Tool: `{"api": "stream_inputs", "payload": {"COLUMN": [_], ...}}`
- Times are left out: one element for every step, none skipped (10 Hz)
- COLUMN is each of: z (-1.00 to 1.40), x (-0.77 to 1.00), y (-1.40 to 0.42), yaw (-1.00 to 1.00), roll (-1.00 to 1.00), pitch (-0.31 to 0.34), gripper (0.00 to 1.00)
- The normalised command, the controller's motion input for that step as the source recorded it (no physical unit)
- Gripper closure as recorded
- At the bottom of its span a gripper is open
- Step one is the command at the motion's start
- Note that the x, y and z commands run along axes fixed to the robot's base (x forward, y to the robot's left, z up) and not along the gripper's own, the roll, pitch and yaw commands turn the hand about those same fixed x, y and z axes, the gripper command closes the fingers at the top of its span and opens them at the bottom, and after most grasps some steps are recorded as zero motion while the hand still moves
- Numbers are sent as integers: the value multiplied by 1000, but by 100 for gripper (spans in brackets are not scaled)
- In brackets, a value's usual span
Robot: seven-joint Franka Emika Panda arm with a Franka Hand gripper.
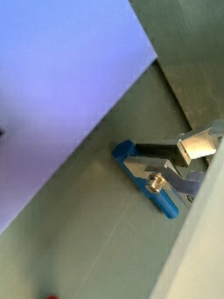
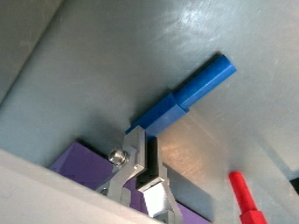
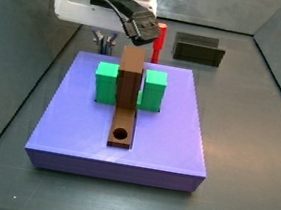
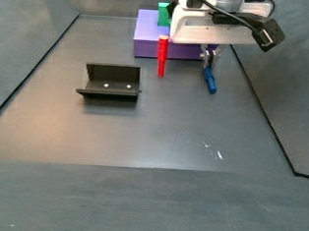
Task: Pick up the blue object. Move up. Place the blue object on the fixture. Regrasp the blue object. Move to above the board. Insert the blue object.
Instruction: Pick up the blue object.
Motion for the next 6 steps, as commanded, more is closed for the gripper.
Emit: {"api": "stream_inputs", "payload": {"z": [0,0,0,0,0,0], "x": [0,0,0,0,0,0], "y": [0,0,0,0,0,0], "yaw": [0,0,0,0,0,0], "roll": [0,0,0,0,0,0], "pitch": [0,0,0,0,0,0], "gripper": [100,100,100,100,100,100]}}
